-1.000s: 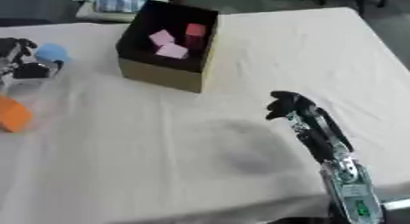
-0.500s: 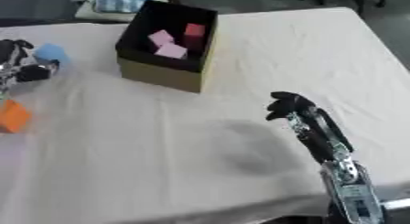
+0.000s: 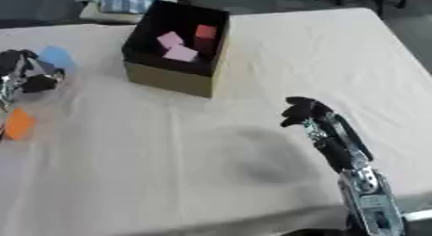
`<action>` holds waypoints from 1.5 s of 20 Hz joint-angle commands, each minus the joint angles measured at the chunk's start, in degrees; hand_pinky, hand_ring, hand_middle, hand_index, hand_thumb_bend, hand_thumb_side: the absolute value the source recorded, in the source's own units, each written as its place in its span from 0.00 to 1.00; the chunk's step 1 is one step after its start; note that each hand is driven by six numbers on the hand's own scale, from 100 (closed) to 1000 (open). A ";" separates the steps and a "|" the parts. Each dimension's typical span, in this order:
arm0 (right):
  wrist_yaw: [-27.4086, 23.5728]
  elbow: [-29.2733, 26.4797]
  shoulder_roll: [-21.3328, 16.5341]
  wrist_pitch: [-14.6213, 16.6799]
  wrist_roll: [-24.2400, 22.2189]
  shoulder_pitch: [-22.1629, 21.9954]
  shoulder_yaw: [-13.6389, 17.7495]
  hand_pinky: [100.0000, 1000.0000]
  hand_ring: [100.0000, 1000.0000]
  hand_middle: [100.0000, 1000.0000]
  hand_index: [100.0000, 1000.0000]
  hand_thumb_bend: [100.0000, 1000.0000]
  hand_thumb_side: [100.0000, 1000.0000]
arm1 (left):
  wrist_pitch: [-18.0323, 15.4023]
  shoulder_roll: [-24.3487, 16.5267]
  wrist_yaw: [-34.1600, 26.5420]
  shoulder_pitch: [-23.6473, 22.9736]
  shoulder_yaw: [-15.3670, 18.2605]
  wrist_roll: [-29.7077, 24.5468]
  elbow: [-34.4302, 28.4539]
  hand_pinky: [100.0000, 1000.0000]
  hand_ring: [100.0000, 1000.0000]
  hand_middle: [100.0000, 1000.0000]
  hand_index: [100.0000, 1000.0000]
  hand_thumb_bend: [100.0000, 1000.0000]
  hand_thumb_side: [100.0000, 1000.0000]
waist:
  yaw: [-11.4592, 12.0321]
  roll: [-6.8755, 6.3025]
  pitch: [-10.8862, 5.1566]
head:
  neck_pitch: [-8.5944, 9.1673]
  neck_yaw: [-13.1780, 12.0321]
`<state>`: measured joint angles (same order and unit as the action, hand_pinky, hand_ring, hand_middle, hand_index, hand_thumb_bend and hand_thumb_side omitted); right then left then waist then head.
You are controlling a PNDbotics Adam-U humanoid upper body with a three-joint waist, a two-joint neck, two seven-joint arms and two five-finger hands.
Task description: Pick up objects on the table and place them in the box.
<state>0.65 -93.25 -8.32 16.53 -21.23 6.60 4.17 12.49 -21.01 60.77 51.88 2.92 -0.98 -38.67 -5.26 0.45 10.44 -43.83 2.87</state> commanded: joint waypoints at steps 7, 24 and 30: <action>0.09 -0.53 -0.72 -0.03 0.15 0.48 0.20 0.67 0.54 0.56 0.78 0.00 0.69 | -2.18 -1.82 -7.45 1.66 -0.09 4.37 -7.92 0.68 0.41 0.34 0.66 0.00 0.14 | 0.03 0.00 -1.19 | -0.29 -0.06; 0.10 -0.57 -0.57 -0.19 -0.40 0.62 -0.28 0.67 0.54 0.56 0.78 0.00 0.70 | -14.91 3.03 -12.25 7.13 -14.96 -6.44 -24.34 0.68 0.45 0.39 0.68 0.00 0.13 | -0.93 -0.38 -1.40 | -0.29 -0.25; 0.13 -0.51 -0.55 -0.21 -0.46 0.63 -0.29 0.67 0.54 0.56 0.78 0.00 0.70 | -17.16 5.32 -7.39 6.96 -16.25 -9.62 -18.42 0.69 0.49 0.46 0.72 0.00 0.19 | -1.25 -0.40 -1.39 | -0.27 -0.21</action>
<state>0.76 -93.23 -8.32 16.24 -21.58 6.61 3.83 -4.35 -15.45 52.33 57.57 -13.36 -10.09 -57.52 -6.41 0.43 10.44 -43.83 2.64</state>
